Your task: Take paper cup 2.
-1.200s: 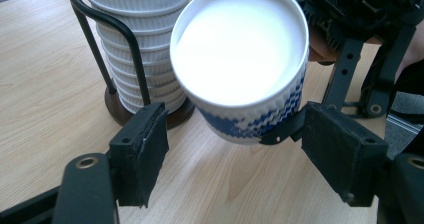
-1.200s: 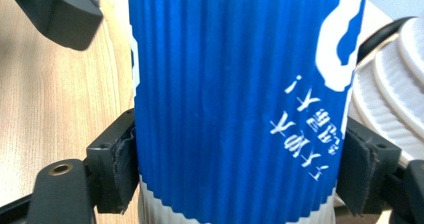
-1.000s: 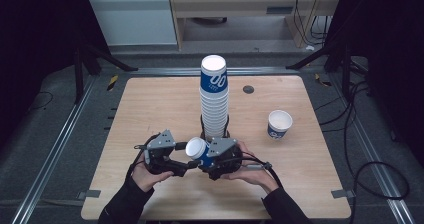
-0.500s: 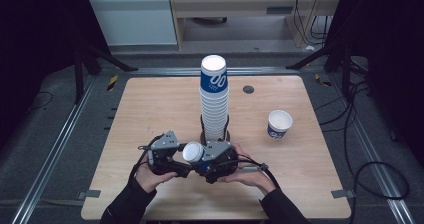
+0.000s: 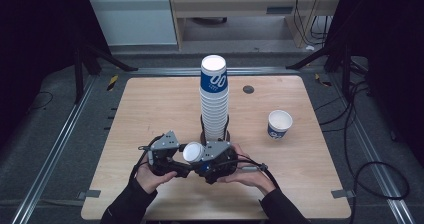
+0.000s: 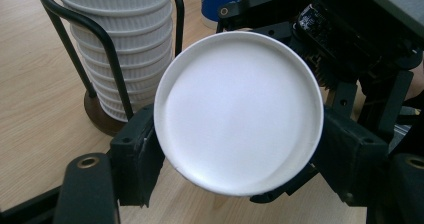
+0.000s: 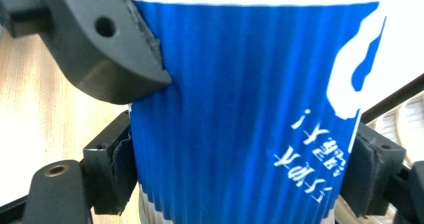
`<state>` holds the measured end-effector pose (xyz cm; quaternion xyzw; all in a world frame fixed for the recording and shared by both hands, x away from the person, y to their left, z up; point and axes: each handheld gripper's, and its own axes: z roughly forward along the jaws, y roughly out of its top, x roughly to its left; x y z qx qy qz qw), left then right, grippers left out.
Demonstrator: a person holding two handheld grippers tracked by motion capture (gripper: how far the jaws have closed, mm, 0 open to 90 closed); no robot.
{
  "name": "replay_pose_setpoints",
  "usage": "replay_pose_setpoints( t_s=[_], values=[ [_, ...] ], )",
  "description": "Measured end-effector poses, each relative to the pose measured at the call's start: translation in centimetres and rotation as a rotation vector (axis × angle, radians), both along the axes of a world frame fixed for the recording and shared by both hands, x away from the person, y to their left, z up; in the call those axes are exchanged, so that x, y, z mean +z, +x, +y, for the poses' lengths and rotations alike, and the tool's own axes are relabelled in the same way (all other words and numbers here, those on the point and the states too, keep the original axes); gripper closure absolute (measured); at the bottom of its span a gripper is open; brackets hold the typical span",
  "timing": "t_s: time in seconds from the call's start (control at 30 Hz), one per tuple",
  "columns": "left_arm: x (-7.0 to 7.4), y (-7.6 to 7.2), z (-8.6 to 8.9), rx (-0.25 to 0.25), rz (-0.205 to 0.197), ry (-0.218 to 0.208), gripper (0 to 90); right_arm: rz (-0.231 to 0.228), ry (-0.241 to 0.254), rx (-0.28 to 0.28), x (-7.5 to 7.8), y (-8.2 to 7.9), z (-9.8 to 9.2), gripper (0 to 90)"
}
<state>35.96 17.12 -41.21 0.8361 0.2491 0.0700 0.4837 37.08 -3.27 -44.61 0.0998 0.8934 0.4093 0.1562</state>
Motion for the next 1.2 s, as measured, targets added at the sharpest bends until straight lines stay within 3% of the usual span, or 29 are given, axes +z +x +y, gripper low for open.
replay_pose_setpoints(
  t_s=[0.53, 1.2],
  values=[
    [0.3, -0.1, 0.2, -0.001, -0.018, 0.0, 27.0, 0.013, 0.039, -0.011, 0.5, 0.2, -0.3, 11.1],
    [0.7, -0.2, 0.7, 0.0, -0.04, -0.03, 27.5, -0.007, 0.058, -0.026, 1.0, 0.3, -0.8, 9.9]
  ],
)
